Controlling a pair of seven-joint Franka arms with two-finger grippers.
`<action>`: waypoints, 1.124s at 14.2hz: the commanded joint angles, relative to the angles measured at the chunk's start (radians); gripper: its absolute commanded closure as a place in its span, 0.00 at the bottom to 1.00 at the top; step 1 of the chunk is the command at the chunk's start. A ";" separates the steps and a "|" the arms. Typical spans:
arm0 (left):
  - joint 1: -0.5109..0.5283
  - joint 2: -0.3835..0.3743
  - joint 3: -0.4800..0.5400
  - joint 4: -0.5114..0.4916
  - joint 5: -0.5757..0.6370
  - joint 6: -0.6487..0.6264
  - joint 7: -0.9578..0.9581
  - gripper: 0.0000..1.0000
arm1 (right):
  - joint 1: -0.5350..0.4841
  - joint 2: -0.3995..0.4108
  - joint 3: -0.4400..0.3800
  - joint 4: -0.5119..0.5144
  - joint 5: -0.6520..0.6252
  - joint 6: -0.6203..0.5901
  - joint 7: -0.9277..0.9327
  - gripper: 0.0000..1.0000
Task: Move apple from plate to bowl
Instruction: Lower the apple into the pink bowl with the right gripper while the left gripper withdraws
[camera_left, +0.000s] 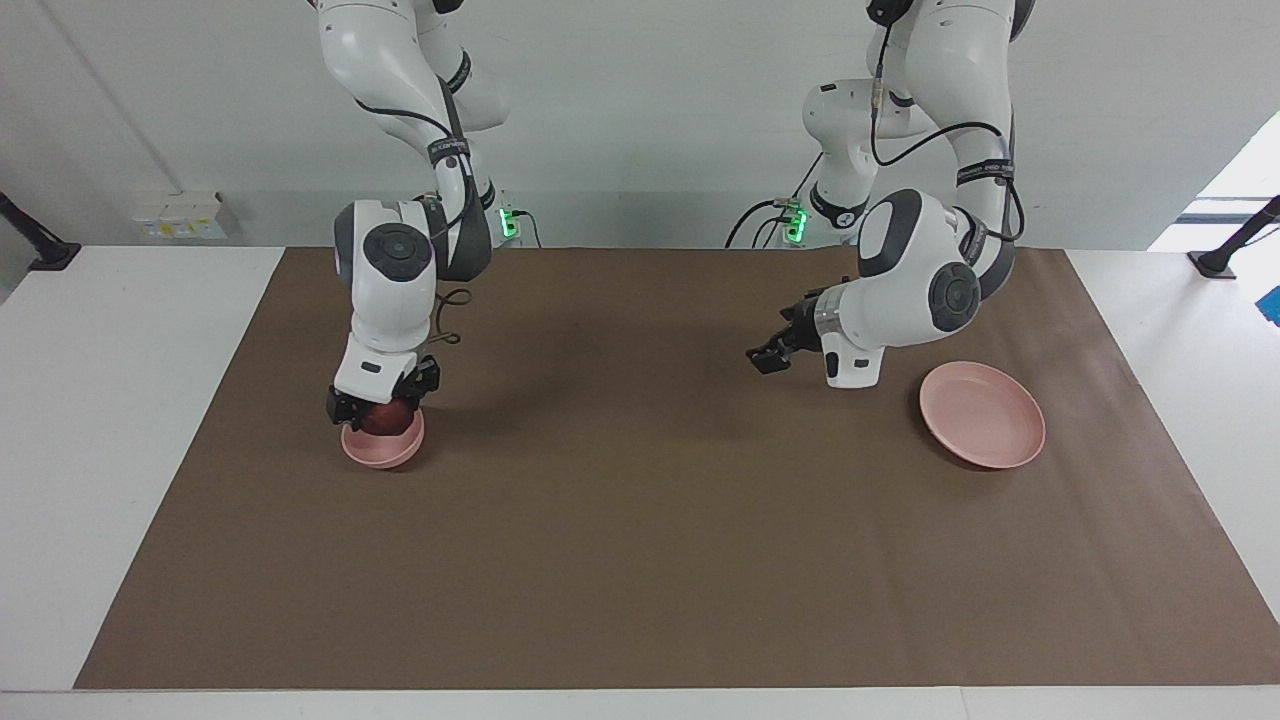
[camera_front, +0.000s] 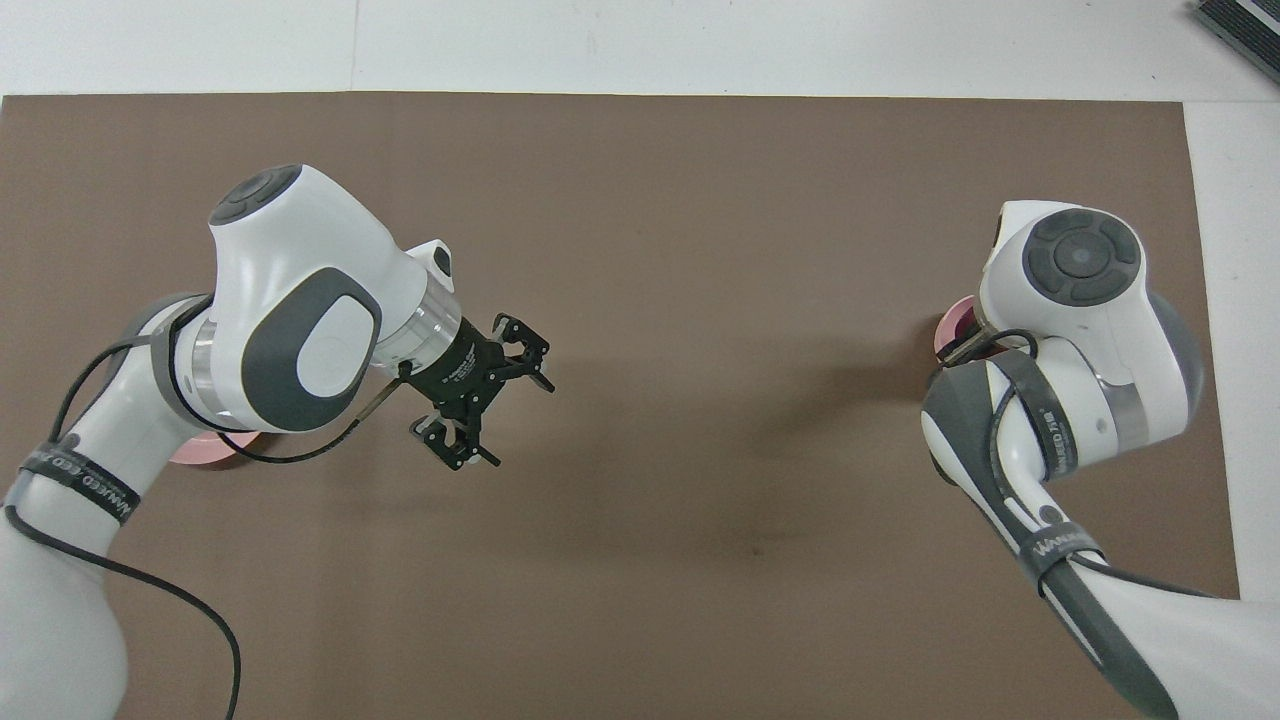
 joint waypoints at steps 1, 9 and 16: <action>0.081 -0.023 -0.006 0.031 0.041 -0.131 0.225 0.00 | -0.026 0.009 0.005 -0.017 -0.021 0.049 -0.030 1.00; 0.214 -0.047 -0.007 0.066 0.246 -0.324 0.579 0.00 | -0.062 0.027 0.005 -0.048 -0.019 0.100 -0.030 0.77; 0.239 -0.287 -0.007 -0.056 0.268 -0.289 0.611 0.00 | -0.063 0.027 0.005 -0.054 -0.016 0.100 -0.021 0.25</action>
